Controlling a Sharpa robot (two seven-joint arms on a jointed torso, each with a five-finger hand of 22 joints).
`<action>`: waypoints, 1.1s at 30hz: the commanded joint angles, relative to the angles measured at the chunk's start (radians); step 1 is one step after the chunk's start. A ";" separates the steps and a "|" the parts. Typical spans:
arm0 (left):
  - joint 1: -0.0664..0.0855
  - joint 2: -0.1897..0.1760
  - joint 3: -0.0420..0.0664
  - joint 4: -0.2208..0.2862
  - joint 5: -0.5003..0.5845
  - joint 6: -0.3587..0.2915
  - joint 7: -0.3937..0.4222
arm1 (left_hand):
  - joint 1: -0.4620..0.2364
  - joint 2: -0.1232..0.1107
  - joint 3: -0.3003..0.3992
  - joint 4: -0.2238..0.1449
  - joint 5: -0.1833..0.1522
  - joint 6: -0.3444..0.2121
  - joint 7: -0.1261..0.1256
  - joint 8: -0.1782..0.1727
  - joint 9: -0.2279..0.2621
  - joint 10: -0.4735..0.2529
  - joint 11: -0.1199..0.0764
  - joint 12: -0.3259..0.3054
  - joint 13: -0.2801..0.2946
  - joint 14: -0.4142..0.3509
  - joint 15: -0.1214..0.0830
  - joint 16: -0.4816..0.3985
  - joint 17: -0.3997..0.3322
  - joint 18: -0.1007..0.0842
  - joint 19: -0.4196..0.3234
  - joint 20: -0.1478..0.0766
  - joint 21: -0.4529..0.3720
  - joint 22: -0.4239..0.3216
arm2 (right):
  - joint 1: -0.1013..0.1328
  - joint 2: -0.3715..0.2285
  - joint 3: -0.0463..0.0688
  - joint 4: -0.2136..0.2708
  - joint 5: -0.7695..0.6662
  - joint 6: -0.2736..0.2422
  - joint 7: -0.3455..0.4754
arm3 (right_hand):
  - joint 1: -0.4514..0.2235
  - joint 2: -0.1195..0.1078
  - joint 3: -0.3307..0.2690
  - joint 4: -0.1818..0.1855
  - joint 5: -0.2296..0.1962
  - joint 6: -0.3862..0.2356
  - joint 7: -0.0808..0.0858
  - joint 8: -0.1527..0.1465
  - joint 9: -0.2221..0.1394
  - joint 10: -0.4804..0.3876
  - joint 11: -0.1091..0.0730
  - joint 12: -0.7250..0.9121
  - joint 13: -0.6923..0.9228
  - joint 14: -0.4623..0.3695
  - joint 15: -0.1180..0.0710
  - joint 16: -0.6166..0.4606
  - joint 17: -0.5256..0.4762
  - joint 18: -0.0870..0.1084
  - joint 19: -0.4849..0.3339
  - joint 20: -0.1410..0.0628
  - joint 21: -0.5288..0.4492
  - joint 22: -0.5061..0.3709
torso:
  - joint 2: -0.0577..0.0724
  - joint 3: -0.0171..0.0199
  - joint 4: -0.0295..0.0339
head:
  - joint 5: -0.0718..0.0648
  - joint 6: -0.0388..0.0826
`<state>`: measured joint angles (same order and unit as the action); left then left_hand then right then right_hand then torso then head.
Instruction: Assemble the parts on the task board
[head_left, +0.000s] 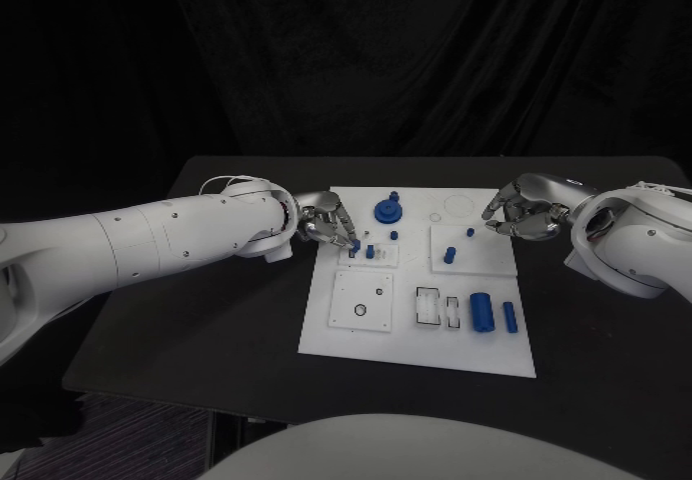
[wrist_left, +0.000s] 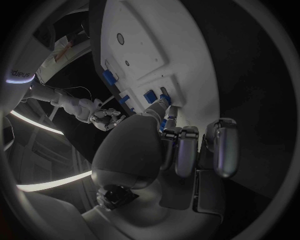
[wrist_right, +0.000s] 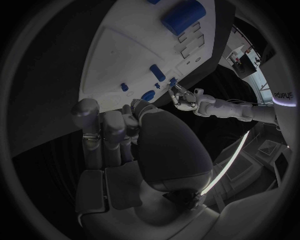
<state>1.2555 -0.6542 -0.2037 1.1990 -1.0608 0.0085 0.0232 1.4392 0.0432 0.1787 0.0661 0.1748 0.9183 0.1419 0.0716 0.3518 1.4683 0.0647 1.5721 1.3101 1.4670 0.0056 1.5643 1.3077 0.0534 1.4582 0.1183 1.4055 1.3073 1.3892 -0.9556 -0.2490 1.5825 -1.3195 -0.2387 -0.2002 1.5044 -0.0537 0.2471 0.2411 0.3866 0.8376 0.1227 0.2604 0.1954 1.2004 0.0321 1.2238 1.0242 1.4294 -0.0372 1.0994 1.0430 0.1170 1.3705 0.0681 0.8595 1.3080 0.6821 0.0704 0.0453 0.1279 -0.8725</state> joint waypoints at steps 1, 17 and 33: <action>-0.011 -0.001 -0.008 -0.006 -0.015 0.002 -0.034 | 0.001 0.018 0.008 0.005 -0.006 0.015 -0.002 0.002 -0.002 0.103 -0.005 -0.001 0.261 0.104 -0.001 0.006 0.263 -0.011 0.007 -0.002 0.006 0.209 | -0.002 -0.001 0.001 0.001 0.010 0.010 -0.003 | 0.010 -0.001 0.004 -0.004 0.005 0.009 0.000 0.005 0.001 0.002 0.000 -0.002 0.000 -0.002 -0.002 -0.001 -0.001 0.005 0.003 -0.001 -0.005 0.093 | 0.000 0.0004 -0.0001 | 0.000 0.000; -0.011 0.001 -0.008 -0.006 -0.014 -0.018 0.019 | 0.020 0.000 0.017 -0.015 0.026 0.025 -0.003 -0.006 -0.017 0.103 -0.008 -0.001 0.261 0.104 -0.006 0.006 0.263 -0.011 0.004 -0.010 0.003 0.208 | -0.003 0.002 0.001 -0.002 0.012 0.019 -0.002 | 0.016 0.000 0.008 -0.009 0.003 0.020 0.001 0.011 0.003 -0.001 0.003 -0.004 -0.003 -0.004 0.000 -0.004 -0.003 0.006 0.002 0.000 -0.010 0.093 | -0.001 0.0001 -0.0016 | 0.002 0.000; -0.011 -0.016 -0.008 0.006 -0.014 -0.109 0.158 | -0.004 -0.036 0.000 -0.013 -0.019 -0.089 0.013 -0.009 -0.073 0.103 0.000 -0.001 0.261 0.104 0.005 0.006 0.263 -0.010 -0.002 0.003 -0.002 0.207 | -0.003 0.001 0.001 -0.006 0.012 0.017 -0.001 | 0.015 -0.001 0.008 -0.010 0.002 0.037 0.002 0.018 0.006 -0.001 0.006 -0.004 -0.003 -0.004 0.003 -0.005 -0.004 0.005 0.002 0.002 -0.012 0.093 | -0.001 0.0000 -0.0017 | 0.000 0.000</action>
<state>1.2470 -0.6685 -0.2116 1.1996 -1.0692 -0.0411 0.0946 1.4287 0.0110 0.1823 0.0565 0.1596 0.8272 0.1624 0.0591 0.2768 1.4661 0.0633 1.5675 1.3081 1.4671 0.0057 1.5643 1.3077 0.0534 1.4547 0.1217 1.3985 1.3073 1.3889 -0.9537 -0.2491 1.5765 -1.3067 -0.2252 -0.1999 1.5146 -0.0538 0.2527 0.2356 0.3866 0.8682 0.1247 0.2743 0.2007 1.2005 0.0322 1.2238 1.0225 1.4292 -0.0369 1.0995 1.0400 0.1171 1.3705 0.0681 0.8515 1.3077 0.6808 0.0705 0.0433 0.1286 -0.8726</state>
